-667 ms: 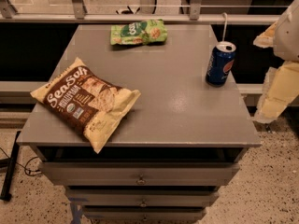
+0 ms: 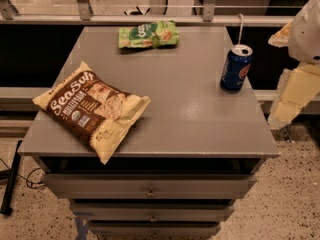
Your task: Move green rice chip bag near pepsi can
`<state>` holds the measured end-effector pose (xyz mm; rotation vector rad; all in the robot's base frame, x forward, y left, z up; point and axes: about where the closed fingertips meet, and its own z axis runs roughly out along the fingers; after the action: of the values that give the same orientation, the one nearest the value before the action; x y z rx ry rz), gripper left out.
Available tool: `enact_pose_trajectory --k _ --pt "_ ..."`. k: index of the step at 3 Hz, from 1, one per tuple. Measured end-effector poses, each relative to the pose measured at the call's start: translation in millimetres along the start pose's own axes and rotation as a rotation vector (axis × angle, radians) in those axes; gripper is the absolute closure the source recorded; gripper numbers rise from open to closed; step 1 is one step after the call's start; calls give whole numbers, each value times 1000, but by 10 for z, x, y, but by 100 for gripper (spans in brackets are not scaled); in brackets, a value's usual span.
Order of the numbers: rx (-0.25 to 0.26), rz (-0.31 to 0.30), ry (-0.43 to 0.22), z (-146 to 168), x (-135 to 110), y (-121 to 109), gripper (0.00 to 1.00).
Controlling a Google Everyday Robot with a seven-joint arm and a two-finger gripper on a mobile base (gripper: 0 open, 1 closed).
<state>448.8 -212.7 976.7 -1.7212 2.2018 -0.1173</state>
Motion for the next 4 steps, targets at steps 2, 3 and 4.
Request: enact_pose_trajectory --k 2,3,4 --pt "142 -27 -138 612 -599 -1076 0" --pt "173 -6 -294 875 -1118 -1724 0" --pt "213 10 -424 1151 -1690 -2261 0"
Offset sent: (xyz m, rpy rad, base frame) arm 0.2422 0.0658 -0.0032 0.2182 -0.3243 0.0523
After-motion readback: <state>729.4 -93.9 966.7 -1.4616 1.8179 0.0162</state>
